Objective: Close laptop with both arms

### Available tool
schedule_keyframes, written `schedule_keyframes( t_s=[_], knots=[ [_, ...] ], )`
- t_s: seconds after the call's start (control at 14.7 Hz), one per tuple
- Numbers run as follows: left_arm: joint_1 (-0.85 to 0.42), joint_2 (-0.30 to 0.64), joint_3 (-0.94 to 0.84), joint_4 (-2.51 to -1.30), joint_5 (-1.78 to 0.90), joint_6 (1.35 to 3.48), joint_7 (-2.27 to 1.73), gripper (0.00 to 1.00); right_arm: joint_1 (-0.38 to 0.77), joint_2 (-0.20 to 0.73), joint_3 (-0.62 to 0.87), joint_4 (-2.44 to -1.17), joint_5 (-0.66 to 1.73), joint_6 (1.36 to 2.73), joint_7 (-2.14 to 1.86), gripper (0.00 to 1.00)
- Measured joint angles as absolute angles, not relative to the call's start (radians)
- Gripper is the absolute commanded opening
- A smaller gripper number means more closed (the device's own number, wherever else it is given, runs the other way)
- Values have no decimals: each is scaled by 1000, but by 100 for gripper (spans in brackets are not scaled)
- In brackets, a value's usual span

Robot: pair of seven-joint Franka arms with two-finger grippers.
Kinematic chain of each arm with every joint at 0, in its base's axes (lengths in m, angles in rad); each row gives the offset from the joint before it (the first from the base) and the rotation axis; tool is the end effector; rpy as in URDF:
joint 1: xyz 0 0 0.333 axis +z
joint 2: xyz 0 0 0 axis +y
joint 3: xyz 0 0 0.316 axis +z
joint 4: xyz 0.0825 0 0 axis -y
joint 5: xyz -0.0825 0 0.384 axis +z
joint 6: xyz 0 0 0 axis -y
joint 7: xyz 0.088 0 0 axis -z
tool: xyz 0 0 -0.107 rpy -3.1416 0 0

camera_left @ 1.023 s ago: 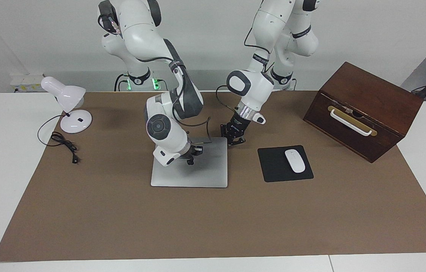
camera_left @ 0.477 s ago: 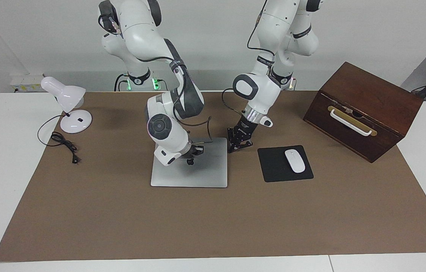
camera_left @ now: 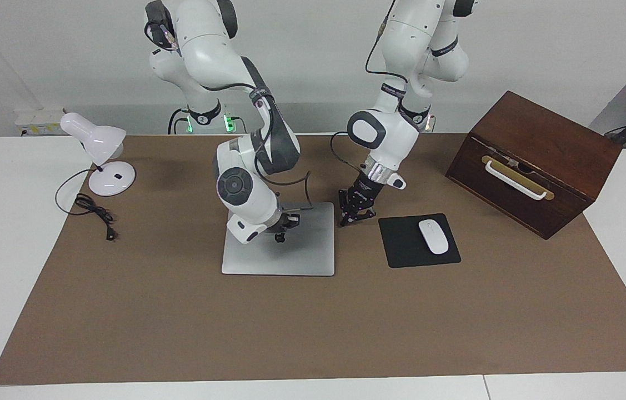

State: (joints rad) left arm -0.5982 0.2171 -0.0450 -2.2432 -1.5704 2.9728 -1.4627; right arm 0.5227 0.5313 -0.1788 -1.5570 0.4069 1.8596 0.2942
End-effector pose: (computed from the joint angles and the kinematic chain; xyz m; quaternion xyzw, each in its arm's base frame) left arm 0.4656 -0.2629 0.2835 0.3688 0.8637 -0.1689 0.2992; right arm 0.6145 0.2696 0.3286 -0.9832 0.0471 0.1452 0.1003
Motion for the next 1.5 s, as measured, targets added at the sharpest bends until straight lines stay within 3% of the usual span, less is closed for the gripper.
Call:
schedule_keyframes(
  t_s=[0.61, 1.09, 1.5],
  knots=[
    [-535, 181, -38, -2199, -1521, 2943, -1409, 0, 521, 519, -179, -1544, 407, 1833, 295, 0],
    [-407, 197, -33, -2116, -1165, 2897, -1349, 0, 511, 503, -195, -1514, 407, 1777, 296, 0],
    [-216, 209, -30, -1934, -758, 2494, -1175, 0, 439, 449, -201, -1476, 377, 1718, 296, 0]
  ],
)
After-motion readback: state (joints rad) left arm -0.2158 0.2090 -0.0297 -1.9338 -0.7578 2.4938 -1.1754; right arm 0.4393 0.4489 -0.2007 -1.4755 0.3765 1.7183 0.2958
